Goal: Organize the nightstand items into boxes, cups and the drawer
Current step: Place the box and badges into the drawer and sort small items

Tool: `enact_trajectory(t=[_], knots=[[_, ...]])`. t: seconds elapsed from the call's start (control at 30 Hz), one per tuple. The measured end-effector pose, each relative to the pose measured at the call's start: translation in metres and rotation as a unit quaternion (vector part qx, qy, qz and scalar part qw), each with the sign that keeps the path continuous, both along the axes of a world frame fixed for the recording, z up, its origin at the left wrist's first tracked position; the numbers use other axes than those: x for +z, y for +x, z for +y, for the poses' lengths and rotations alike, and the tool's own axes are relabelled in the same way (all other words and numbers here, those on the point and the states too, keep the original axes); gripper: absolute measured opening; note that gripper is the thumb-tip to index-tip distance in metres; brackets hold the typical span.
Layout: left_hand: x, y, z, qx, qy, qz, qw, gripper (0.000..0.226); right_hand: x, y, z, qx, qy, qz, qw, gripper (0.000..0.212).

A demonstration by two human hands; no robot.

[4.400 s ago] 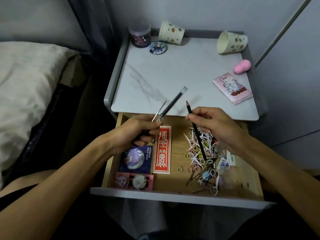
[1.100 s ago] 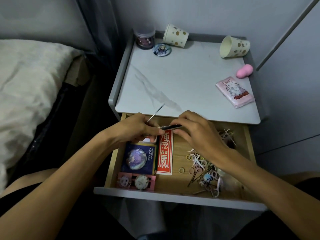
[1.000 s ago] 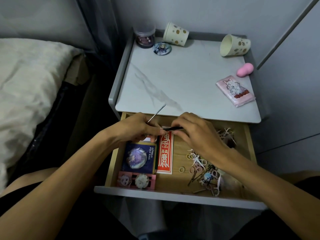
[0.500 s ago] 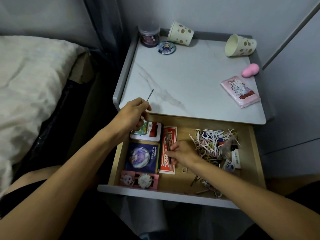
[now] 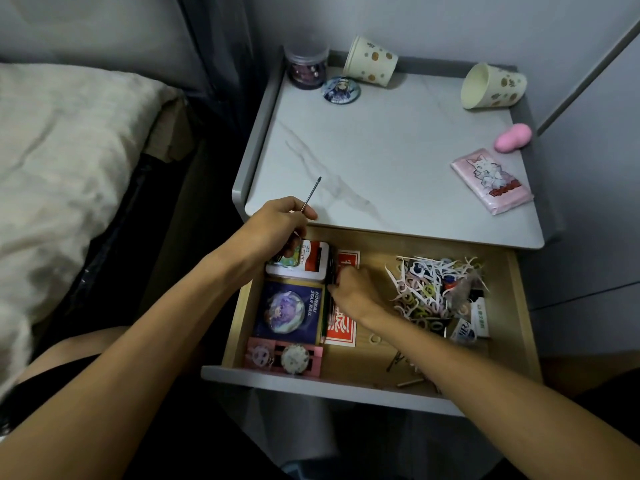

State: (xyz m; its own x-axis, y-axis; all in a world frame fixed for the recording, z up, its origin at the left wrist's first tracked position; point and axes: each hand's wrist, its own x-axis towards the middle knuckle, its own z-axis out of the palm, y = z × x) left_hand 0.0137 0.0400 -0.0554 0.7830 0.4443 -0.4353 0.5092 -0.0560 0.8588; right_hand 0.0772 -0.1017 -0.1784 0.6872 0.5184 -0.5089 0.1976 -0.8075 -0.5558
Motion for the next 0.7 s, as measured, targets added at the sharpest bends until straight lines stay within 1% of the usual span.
enact_trajectory(t=[0.1,0.2,0.3,0.33,0.4,0.5,0.6,0.63,0.7], knots=[[0.000,0.000,0.001,-0.014,0.004,0.014,1.000,0.026,0.002,0.001,0.001,0.016,-0.005,-0.007,1.000,0.019],[-0.002,0.000,0.002,-0.049,0.008,0.027,0.998,0.028,0.001,0.003,0.001,0.014,0.004,-0.005,1.000,0.017],[-0.006,-0.001,0.004,-0.074,0.018,0.022,0.997,0.037,0.000,0.006,-0.001,0.015,0.018,0.014,1.000,0.023],[-0.006,-0.002,0.004,-0.085,0.022,0.018,0.996,0.038,0.001,0.007,-0.002,0.013,0.025,0.020,0.999,0.026],[-0.005,-0.004,0.005,-0.107,0.018,0.001,0.994,0.034,0.006,0.009,-0.005,0.010,0.032,0.016,0.999,0.026],[-0.002,-0.007,0.007,-0.126,-0.006,-0.003,0.992,0.027,0.017,0.009,-0.018,0.018,0.037,-0.050,0.998,0.021],[-0.002,-0.008,0.007,-0.153,0.033,0.036,0.987,0.016,0.037,0.002,-0.041,0.042,0.075,-0.134,0.987,0.013],[-0.003,-0.007,0.006,-0.158,0.049,0.045,0.985,0.012,0.043,0.000,-0.049,0.061,0.094,-0.155,0.982,0.011],[-0.007,-0.007,0.003,-0.166,0.071,0.055,0.982,0.007,0.056,-0.004,-0.060,0.096,0.163,-0.183,0.965,0.006]])
